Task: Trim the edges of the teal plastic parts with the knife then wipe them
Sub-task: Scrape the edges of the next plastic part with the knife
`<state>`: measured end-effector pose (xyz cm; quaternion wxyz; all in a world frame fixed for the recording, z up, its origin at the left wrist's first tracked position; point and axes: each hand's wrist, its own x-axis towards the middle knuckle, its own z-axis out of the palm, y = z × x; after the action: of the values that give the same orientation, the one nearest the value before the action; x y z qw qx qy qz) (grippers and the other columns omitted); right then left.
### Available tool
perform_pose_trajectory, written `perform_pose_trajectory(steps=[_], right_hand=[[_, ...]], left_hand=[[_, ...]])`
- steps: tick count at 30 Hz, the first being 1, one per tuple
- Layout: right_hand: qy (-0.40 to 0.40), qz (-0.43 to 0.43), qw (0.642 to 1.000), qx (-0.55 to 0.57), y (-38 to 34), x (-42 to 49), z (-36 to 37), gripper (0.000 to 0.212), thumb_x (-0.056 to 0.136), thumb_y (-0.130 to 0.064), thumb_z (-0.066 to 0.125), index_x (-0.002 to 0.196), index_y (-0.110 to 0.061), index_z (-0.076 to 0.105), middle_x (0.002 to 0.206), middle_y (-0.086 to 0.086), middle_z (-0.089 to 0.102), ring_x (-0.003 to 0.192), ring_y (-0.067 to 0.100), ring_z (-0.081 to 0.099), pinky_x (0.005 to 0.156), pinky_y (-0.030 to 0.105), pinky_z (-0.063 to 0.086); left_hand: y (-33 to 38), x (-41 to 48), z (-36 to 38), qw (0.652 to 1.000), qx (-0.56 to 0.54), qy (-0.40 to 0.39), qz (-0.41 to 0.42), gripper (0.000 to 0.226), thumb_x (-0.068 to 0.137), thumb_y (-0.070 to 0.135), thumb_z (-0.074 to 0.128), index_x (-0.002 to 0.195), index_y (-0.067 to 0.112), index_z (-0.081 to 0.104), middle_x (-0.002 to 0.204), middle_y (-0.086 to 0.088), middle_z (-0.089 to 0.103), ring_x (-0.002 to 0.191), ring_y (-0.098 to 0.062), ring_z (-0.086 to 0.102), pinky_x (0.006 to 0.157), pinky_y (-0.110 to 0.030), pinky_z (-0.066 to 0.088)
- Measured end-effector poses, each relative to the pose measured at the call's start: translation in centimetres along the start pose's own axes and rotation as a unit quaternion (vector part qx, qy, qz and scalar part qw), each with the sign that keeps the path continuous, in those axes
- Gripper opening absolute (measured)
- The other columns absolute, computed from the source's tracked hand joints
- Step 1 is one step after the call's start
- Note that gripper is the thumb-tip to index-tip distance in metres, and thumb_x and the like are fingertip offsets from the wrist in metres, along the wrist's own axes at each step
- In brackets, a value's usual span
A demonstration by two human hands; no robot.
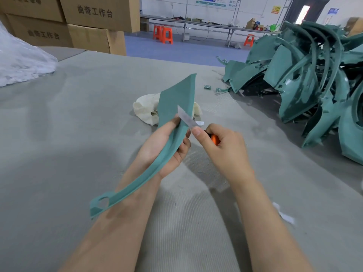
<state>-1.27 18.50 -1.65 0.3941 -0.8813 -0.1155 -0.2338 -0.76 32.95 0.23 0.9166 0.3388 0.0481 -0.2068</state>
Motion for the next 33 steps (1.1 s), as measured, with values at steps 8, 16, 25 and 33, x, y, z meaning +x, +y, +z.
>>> perform_pose_trajectory(steps=[8,16,25,33], right_hand=[[0.042,0.020,0.999,-0.021,0.8,0.5,-0.2,0.063,0.075,-0.077,0.038,0.056,-0.017,0.039,0.044,-0.006,0.036,0.047,0.013,0.033,0.047,0.027,0.024],[0.112,0.064,0.991,-0.036,1.6,1.1,-0.9,0.061,0.082,-0.073,0.042,0.054,-0.020,0.033,0.048,-0.012,0.041,0.049,0.010,0.036,0.046,0.023,0.026],[0.184,0.139,0.971,-0.055,2.4,1.8,-2.4,0.049,0.095,-0.058,0.042,0.073,-0.015,0.050,0.057,-0.006,0.041,0.057,0.012,0.040,0.053,0.033,0.028],[-0.029,0.009,0.998,0.046,-0.3,-0.1,-1.4,0.068,0.080,-0.077,0.042,0.068,-0.011,0.056,0.050,-0.009,0.033,0.047,0.005,0.033,0.048,0.015,0.030]], left_hand=[[0.0,-0.2,0.0,0.998,0.052,-0.001,-0.027,0.028,0.096,0.035,0.050,0.078,0.015,0.060,0.057,0.002,0.053,0.041,-0.003,0.048,0.034,-0.010,0.038],[-0.2,-0.1,0.1,0.992,0.107,0.001,-0.063,0.030,0.093,0.036,0.053,0.073,0.016,0.063,0.057,0.002,0.051,0.041,-0.003,0.046,0.033,-0.010,0.037],[-0.5,0.1,0.0,0.986,0.156,0.056,-0.009,0.017,0.093,0.031,0.058,0.085,0.016,0.059,0.057,0.002,0.056,0.041,-0.005,0.050,0.038,-0.012,0.040],[0.9,0.7,-1.4,0.944,0.008,0.241,0.226,0.040,0.095,0.045,0.052,0.072,0.014,0.059,0.049,0.005,0.061,0.039,-0.006,0.054,0.043,-0.013,0.042]])
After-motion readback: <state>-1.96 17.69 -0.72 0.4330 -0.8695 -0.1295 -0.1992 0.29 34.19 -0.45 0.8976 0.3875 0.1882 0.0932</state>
